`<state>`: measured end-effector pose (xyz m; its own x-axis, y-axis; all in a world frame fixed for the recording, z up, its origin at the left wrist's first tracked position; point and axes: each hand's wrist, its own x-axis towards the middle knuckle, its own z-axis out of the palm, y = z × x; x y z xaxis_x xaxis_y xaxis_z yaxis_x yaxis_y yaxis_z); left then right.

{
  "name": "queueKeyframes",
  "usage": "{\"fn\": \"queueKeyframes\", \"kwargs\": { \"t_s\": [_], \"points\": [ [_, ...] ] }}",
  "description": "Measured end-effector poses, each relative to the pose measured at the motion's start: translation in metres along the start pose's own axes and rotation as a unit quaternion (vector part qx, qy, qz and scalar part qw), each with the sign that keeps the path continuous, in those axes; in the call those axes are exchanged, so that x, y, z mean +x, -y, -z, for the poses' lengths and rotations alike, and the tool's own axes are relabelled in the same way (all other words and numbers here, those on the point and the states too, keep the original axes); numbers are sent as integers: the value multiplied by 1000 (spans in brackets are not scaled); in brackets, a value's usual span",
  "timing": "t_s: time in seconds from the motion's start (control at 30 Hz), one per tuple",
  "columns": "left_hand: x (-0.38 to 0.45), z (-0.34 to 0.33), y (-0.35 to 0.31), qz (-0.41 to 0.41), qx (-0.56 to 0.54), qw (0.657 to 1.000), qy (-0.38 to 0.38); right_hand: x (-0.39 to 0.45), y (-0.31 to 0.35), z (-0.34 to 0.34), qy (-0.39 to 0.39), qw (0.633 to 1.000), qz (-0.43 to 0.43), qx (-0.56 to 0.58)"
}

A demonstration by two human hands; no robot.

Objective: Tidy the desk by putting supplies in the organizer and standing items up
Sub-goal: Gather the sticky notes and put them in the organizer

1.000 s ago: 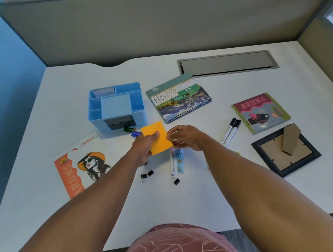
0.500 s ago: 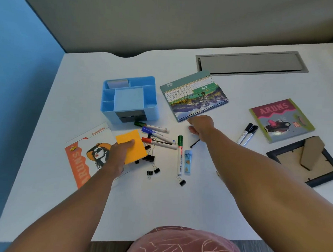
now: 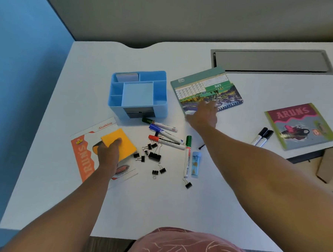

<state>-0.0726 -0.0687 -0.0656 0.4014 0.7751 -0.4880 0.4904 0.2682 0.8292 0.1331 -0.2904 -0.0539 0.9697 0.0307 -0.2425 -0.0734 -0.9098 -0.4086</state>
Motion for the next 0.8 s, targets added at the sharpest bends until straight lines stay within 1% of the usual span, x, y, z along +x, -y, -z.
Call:
{"fn": "queueKeyframes", "kwargs": {
  "t_s": [0.03,0.07,0.13,0.2,0.27,0.33,0.5,0.67,0.8],
  "points": [
    [0,0,0,-5,8,1000,-3,-3,2,0,-5,997,60,-52],
    [0,1,1,-9,15,1000,-3,-3,2,-2,6,991,101,-90],
    [3,2,3,-9,25,1000,-4,-4,0,-7,34,979,145,-138],
    [5,1,5,-4,29,1000,-4,-6,-2,-10,27,973,177,-147],
    [7,1,6,-3,33,999,-1,-8,-5,-10,12,972,195,-133],
    [7,0,6,-1,32,999,-3,-9,-8,-8,16,970,206,-131],
    [8,-2,8,-5,38,999,-12,-7,-14,-6,37,961,225,-154],
    [7,-1,8,-8,53,998,-12,-10,-16,-1,50,959,240,-140],
    [3,-2,7,-26,93,995,-14,-14,-21,-1,87,953,257,-137]
  ]
}}
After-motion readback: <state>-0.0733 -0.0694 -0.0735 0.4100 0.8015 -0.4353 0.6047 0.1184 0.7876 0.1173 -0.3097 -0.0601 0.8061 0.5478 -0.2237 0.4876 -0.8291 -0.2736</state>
